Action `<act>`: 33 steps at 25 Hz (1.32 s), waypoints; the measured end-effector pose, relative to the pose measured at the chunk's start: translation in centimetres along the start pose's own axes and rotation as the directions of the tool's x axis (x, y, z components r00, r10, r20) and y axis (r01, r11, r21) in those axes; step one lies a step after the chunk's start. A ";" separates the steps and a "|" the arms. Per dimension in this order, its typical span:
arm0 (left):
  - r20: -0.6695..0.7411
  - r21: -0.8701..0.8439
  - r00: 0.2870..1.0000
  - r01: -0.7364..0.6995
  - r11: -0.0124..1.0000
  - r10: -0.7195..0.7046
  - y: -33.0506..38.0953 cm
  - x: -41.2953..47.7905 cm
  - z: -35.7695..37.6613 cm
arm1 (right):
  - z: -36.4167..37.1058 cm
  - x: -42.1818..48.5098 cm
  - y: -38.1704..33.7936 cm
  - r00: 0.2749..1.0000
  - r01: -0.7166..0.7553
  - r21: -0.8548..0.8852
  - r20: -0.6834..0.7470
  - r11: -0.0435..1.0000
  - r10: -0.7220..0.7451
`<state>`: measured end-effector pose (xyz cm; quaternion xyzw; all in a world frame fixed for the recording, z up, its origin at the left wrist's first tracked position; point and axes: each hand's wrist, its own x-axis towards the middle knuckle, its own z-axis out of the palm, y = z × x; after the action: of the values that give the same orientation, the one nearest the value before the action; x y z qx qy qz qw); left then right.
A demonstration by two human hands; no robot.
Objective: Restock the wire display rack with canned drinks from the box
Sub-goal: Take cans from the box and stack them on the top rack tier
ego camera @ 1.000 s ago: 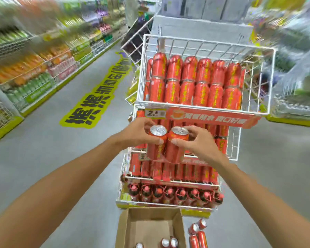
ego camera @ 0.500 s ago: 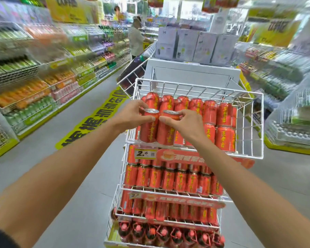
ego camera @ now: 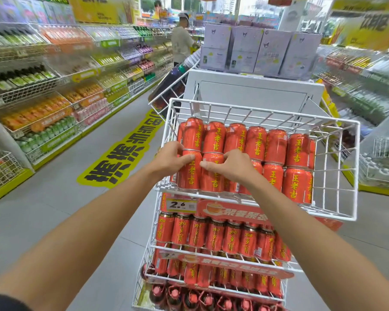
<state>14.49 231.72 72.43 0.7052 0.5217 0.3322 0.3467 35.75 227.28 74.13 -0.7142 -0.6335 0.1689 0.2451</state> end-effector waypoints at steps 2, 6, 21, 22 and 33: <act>0.045 -0.008 0.998 -0.036 0.999 0.036 0.3 0.2 -0.3 | -0.6 0.3 0.2 0.995 -0.008 0.022 0.099 1.000 0.006; 0.110 -0.004 0.992 -0.067 0.998 0.067 0.5 0.3 -0.5 | 0.3 -0.2 0.1 0.999 -0.020 -0.015 -0.025 1.000 0.020; -0.042 0.122 0.996 -0.077 0.990 0.083 1.0 -0.8 -0.1 | 2.6 -0.9 -0.7 0.977 -0.055 -0.088 -0.212 0.995 0.035; -0.042 0.137 0.995 -0.081 0.987 0.088 1.2 -0.8 -0.1 | 2.7 -1.0 -0.9 0.976 -0.050 -0.103 -0.216 0.993 0.026; -0.230 0.126 0.971 -0.032 0.992 0.061 1.1 -1.5 1.3 | 2.3 -1.1 -0.2 0.989 -0.018 -0.094 -0.150 0.995 0.004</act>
<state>15.76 229.91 72.48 0.6930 0.5613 0.3886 0.2316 34.13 226.53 72.29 -0.7393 -0.6166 0.0858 0.2567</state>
